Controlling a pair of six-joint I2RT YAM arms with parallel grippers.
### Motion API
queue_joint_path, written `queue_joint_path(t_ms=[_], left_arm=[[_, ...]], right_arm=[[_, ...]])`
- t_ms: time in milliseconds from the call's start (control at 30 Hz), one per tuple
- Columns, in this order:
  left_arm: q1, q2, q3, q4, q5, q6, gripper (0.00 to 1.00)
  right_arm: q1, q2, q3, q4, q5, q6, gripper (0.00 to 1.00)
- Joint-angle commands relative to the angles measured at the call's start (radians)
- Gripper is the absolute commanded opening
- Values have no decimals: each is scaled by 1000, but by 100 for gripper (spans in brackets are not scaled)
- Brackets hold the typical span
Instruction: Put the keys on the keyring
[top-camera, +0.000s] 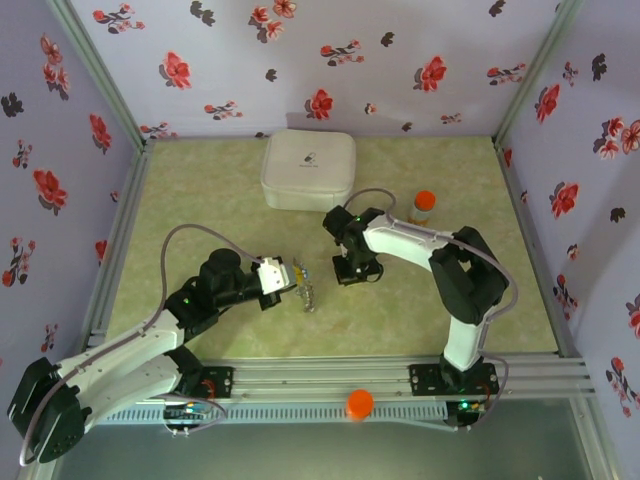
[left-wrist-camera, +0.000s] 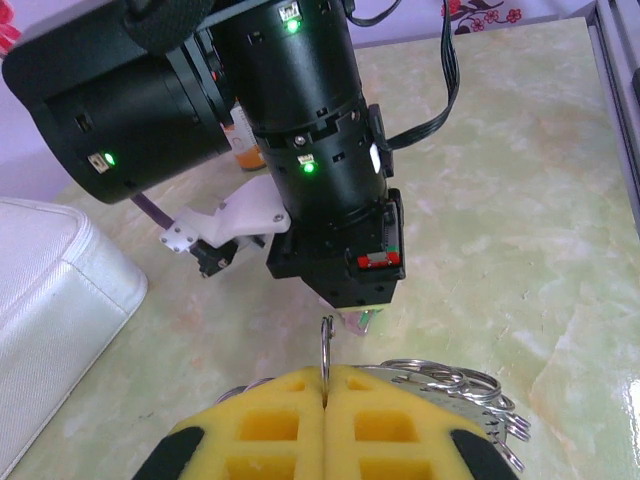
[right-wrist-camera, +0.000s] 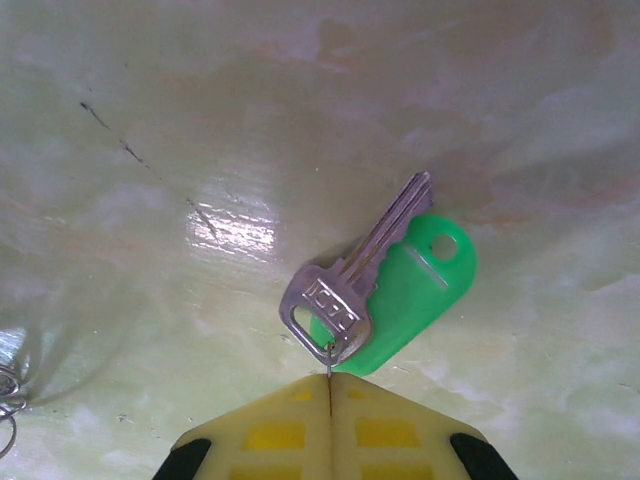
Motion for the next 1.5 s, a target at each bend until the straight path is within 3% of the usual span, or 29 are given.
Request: queue_joint_path(t_ms=[0,267,433,567,1067,1467], left_arm=[[-7,-6,13,36,-6,23,0],[-8,1,15,37,-7,26,0],[-7,7,21,36,-7,28,0],[-7,10,25,32,-7,29,0],[-8,11,30,17,-7,39,0],[-7,8,31,9,-7,42,0]], right_arm=[[11,25,-4,-32,-7,-15,0],[19,42,-15,-22,29,-8,0],[21,41,-11,-26,54,-5,19],[21,30,-11,-29,68,-5,23],[23,32,-6,-27,65,-7,15],[23,42,-4,-21,53,-8,17]])
